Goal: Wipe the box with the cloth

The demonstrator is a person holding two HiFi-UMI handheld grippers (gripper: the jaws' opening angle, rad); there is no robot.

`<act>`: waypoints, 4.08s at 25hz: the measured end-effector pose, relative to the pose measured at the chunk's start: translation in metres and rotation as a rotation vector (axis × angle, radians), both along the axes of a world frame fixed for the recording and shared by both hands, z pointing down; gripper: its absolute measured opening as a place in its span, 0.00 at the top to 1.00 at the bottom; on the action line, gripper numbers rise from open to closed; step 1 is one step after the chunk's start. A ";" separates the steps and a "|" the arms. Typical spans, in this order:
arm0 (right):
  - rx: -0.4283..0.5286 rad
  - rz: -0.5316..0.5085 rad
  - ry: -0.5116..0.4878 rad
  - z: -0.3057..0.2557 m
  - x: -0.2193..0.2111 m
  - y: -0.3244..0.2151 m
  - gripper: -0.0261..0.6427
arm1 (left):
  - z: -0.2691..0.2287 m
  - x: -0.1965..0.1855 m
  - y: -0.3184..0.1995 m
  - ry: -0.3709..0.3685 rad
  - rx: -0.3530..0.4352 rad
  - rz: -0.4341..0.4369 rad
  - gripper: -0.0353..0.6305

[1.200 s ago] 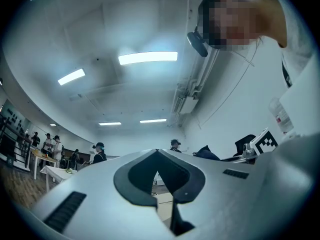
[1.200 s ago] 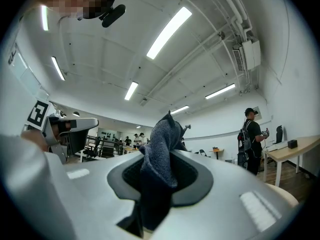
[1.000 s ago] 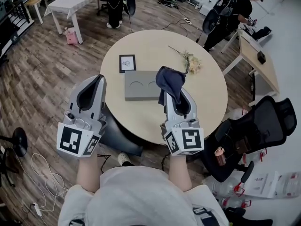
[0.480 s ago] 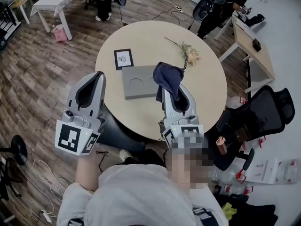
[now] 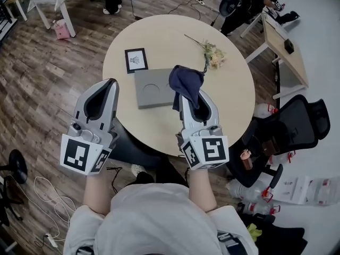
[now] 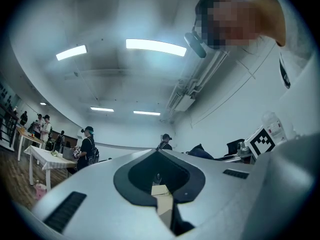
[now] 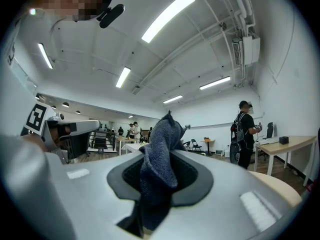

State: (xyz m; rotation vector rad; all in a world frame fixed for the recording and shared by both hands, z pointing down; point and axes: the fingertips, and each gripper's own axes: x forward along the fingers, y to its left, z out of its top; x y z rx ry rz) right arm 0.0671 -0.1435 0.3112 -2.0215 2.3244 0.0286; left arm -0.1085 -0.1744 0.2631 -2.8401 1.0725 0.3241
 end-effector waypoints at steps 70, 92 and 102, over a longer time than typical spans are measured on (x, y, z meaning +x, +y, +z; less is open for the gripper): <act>-0.850 -0.270 0.064 0.298 -0.081 -0.232 0.83 | 0.080 -0.065 -0.094 -0.066 -0.227 -0.419 0.94; -0.863 -0.034 0.002 0.305 0.058 -0.219 0.83 | 0.070 -0.026 -0.082 -0.069 -0.199 -0.345 0.94; -0.877 0.101 -0.014 0.304 0.128 -0.201 0.83 | 0.066 -0.006 -0.080 -0.069 -0.186 -0.307 0.94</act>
